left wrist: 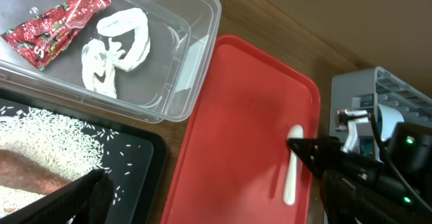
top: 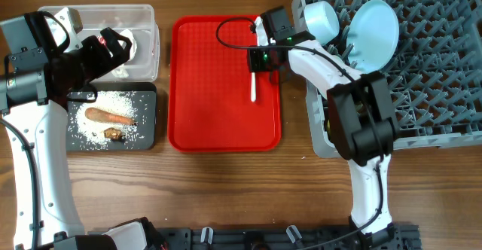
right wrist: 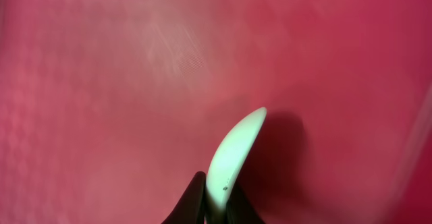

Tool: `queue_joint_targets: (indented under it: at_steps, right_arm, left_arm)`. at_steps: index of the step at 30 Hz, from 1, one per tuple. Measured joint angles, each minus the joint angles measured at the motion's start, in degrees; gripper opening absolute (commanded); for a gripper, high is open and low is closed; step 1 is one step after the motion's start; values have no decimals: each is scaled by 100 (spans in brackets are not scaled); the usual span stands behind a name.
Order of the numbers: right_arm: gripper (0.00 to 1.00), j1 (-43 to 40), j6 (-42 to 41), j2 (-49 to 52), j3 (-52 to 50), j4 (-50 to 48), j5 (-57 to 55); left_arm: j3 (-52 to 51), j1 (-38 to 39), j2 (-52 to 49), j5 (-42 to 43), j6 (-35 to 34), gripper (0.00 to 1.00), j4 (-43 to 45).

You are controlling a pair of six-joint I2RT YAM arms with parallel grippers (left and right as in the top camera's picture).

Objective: Sort waste into correct bins and load items into the dishwasher rack
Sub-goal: 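Lower the right gripper and grasp the white spoon, then carry the spoon right and lower it into the dish rack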

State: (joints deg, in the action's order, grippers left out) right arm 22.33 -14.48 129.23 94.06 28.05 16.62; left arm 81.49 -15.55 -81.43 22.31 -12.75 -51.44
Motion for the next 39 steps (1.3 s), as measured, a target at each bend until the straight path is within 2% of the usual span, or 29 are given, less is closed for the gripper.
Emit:
queue_joint_targets:
  at_steps: [4, 10, 11, 12, 14, 16, 20, 24, 28, 34, 39]
  right_arm:
    - [4, -61, 90, -662, -103, 431, -120]
    - [4, -343, -70, -2715, -101, 1185, -866]
    - [4, -435, -225, -3008, -90, 1346, -1086]
    - [4, -680, -741, -3578, -57, 1808, -1685]
    - [4, -962, -1298, -4015, -37, 2162, -2282]
    - [4, -1283, -2055, -4306, -7, 2870, -3051]
    - [4, -1934, -3053, -4472, -15, 3510, -4052]
    - [4, -2487, -3587, -4468, -208, 3534, -4452]
    - [4, -2933, -3851, -4433, -765, 2916, -4535]
    - [4, -3241, -3279, -4288, -1882, 1624, -4323]
    - [4, -3241, -3053, -4113, -2452, 1119, -4186]
  left_arm:
    - [0, 0, 0, 0, 0, 100, 0]
    - [0, 0, 0, 0, 0, 100, 2]
    - [0, 0, 0, -2, 0, 100, 0]
    - [0, 0, 0, -2, 0, 100, 2]
    - [0, 0, 0, 0, 0, 100, -2]
    - [0, 0, 0, -2, -2, 100, 13]
    - [0, 0, 0, 0, 0, 100, 0]
    - [0, 0, 0, 0, 0, 100, 0]
    - [0, 0, 0, 0, 0, 100, 2]
    - [0, 0, 0, 0, 0, 100, 0]
    - [0, 0, 0, 0, 0, 100, 0]
